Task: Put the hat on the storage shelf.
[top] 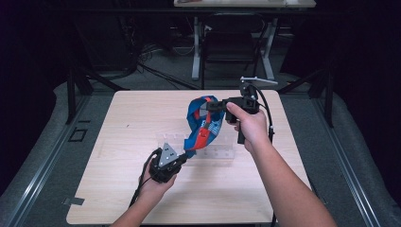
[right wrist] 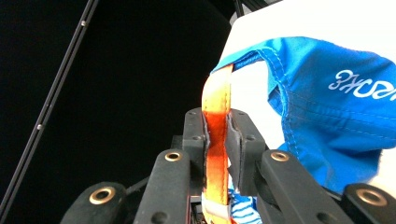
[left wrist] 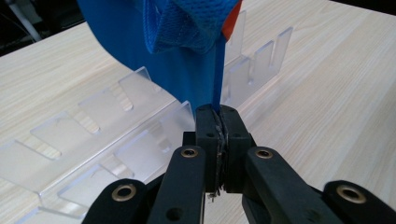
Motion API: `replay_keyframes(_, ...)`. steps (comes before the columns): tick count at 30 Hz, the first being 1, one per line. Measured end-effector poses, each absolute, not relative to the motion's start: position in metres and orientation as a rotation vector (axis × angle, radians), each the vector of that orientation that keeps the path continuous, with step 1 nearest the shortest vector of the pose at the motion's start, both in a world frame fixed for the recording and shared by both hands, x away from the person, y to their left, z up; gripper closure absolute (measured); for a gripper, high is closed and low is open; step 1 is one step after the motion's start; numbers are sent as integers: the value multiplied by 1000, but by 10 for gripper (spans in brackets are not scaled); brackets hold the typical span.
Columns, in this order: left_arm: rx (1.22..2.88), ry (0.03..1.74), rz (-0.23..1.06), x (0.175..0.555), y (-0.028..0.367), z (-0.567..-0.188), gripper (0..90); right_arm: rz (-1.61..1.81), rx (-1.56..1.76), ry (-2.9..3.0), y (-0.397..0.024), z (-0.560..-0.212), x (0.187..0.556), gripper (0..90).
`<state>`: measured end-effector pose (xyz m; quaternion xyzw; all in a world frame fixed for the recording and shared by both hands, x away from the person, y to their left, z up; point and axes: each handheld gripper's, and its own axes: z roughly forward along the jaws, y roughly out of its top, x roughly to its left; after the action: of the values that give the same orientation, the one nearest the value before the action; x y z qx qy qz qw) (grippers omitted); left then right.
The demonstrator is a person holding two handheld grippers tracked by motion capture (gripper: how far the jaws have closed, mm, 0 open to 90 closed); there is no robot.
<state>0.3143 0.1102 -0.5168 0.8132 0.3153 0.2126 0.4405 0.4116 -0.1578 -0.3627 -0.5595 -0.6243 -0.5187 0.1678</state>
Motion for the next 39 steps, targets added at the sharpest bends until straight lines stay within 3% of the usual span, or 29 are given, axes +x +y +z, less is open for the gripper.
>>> replay_keyframes(19,2018,818,522,313,116,-528,879,-1410,-1645,-1805,-160,-386,414,779)
replay_keyframes(22,2017,816,520,312,116,-527,872,-1416,-1659,-1823,-161,-386,414,738)
replay_keyframes(27,2021,820,518,310,120,-527,822,-1406,-1710,-1876,-169,-387,412,666)
replay_keyframes(39,2012,851,526,306,136,-528,732,-1399,-1756,-1875,-195,-394,403,645)
